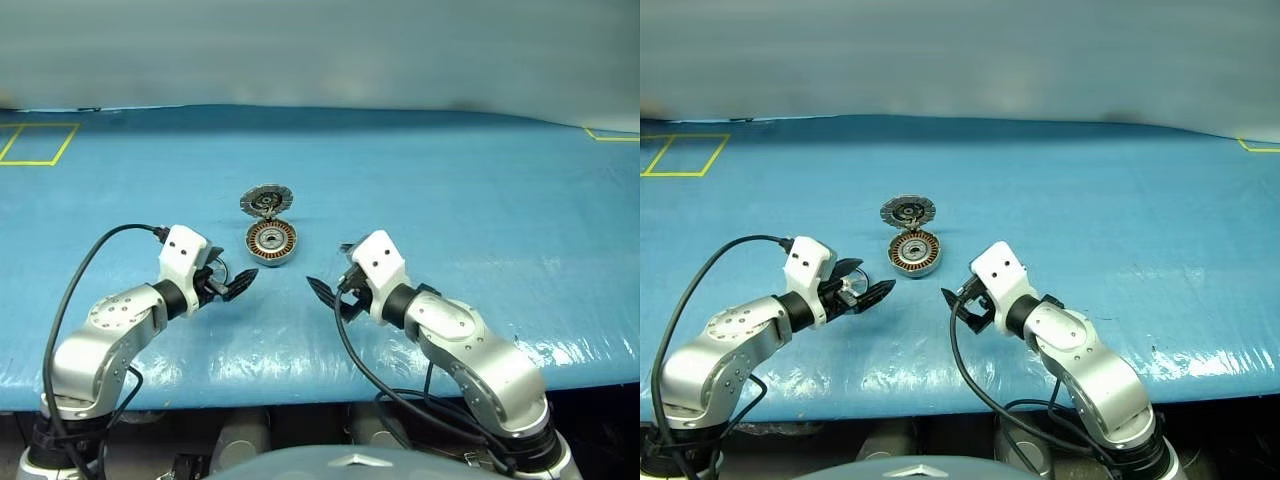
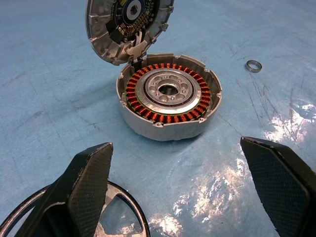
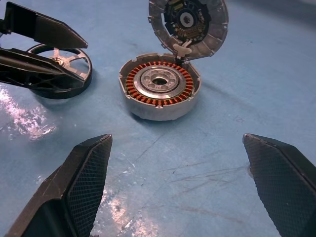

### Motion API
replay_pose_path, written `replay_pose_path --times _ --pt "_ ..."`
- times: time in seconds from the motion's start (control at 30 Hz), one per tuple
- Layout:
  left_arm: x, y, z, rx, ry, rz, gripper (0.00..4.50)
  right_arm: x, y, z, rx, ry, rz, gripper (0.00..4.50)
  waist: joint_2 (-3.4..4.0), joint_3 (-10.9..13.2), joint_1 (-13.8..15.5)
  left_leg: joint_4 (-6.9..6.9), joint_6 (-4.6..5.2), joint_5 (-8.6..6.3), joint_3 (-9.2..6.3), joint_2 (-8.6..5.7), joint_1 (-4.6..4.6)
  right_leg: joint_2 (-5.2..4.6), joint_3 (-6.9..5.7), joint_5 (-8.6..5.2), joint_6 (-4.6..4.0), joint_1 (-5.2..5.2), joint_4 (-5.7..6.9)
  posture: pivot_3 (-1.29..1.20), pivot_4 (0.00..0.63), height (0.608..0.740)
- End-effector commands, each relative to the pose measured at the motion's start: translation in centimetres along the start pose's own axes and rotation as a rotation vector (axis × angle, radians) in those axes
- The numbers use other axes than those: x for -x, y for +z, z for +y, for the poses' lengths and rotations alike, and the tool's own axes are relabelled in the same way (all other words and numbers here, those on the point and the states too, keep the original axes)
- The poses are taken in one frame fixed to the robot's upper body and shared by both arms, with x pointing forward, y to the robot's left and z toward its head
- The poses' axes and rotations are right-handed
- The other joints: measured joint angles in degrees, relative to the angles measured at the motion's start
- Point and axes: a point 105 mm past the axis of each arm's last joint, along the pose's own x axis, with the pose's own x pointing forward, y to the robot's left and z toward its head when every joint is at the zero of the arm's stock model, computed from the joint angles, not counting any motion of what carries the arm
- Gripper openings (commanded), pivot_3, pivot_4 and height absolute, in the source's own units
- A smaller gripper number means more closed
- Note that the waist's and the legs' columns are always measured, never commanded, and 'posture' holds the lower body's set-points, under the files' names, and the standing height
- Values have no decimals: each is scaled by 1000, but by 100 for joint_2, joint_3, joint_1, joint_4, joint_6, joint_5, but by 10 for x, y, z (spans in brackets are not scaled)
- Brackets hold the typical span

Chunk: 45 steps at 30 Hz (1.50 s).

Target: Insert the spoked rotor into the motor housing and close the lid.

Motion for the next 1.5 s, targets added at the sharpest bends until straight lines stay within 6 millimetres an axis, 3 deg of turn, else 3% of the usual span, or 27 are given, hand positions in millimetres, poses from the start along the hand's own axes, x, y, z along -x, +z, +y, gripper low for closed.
replay_pose_path --times 0.03,0.43,1.5 --pt "1 9 0 -29 -6 -28 4500 3 12 -10 9 -67 -59 4469 0 0 0 0 0 0 0 0 0 0 0 0 0 0 0 0 150 740" --pt "1 10 4 -29 16 -29 4500 3 0 -18 25 -78 26 4469 0 0 -2 0 0 0 0 0 0 0 0 0 0 0 0 0 150 740" --pt "-4 11 -3 -79 -35 -15 4500 8 -21 -6 117 22 191 4469 -1 1 -1 0 1 0 0 0 -1 1 0 0 0 0 -1 0 150 740"
